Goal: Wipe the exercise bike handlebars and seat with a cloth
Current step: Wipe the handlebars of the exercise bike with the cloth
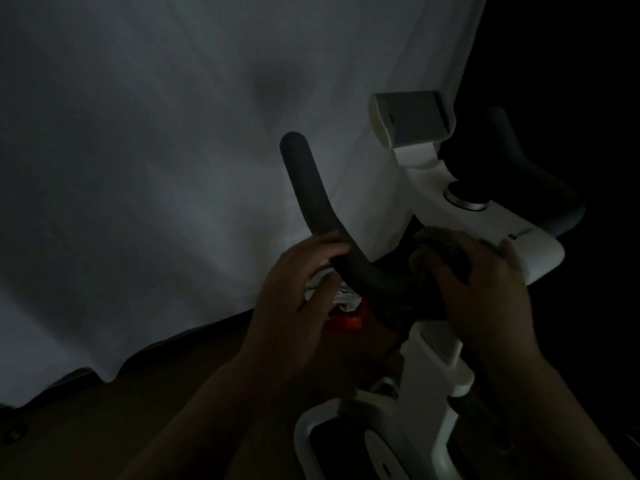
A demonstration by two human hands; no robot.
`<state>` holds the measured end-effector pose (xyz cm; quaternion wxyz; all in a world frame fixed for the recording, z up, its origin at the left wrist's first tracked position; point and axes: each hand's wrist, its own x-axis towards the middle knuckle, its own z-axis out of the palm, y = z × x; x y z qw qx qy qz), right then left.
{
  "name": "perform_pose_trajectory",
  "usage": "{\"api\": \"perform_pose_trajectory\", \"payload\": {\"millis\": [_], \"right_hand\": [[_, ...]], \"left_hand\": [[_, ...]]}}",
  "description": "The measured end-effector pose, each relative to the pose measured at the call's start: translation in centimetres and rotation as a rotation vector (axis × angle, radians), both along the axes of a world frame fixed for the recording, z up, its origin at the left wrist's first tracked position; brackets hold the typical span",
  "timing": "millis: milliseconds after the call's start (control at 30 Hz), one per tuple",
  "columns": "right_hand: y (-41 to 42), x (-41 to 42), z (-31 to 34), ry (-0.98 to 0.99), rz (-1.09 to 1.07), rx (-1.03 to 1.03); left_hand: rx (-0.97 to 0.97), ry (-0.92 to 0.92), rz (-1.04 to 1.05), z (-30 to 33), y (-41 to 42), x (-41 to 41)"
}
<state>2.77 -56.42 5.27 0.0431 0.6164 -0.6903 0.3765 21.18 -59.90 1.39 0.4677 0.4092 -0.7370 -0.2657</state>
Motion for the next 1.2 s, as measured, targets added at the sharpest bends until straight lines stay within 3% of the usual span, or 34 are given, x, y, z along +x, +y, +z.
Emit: {"api": "perform_pose_trajectory", "payload": {"millis": [133, 267, 400, 533, 667, 800, 833, 967, 1100, 1200], "right_hand": [[-0.3, 4.2, -1.7, 0.167, 0.036, 0.008], [-0.4, 0.1, -0.7, 0.145, 0.022, 0.039], [0.4, 4.2, -2.3, 0.101, -0.016, 0.021], [1.7, 0.9, -4.0, 0.224, 0.032, -0.069], [1.4, 5.6, -6.5, -0.083, -0.092, -0.264], [0.5, 5.7, -7.6, 0.19, 0.041, -0.259], [0.7, 4.8, -7.8, 0.18, 0.025, -0.264], [0.9, 7.3, -7.8, -0.327, -0.104, -0.378], [0.8, 7.8, -8.5, -0.398, -0.03, -0.438], [0.4, 5.5, -7.4, -0.83, -0.194, -0.57]], "left_hand": [[-0.12, -0.111, 0.029, -0.3, -1.4, -0.3], [-0.121, -0.164, -0.014, -0.4, -1.8, -0.6], [-0.139, -0.17, -0.028, -0.7, -1.9, -0.7], [-0.158, -0.184, -0.052, -0.5, -2.2, -0.5], [-0.128, -0.131, -0.059, -0.8, -1.9, -0.6], [-0.168, -0.201, -0.062, -1.4, -2.3, -0.4], [-0.181, -0.23, -0.063, -1.4, -2.4, -0.2], [-0.188, -0.254, -0.054, -0.3, -1.9, -0.6], [-0.164, -0.207, -0.161, 0.1, -0.1, -1.8], [-0.251, -0.26, -0.168, 0.2, -0.2, -2.0]]}}
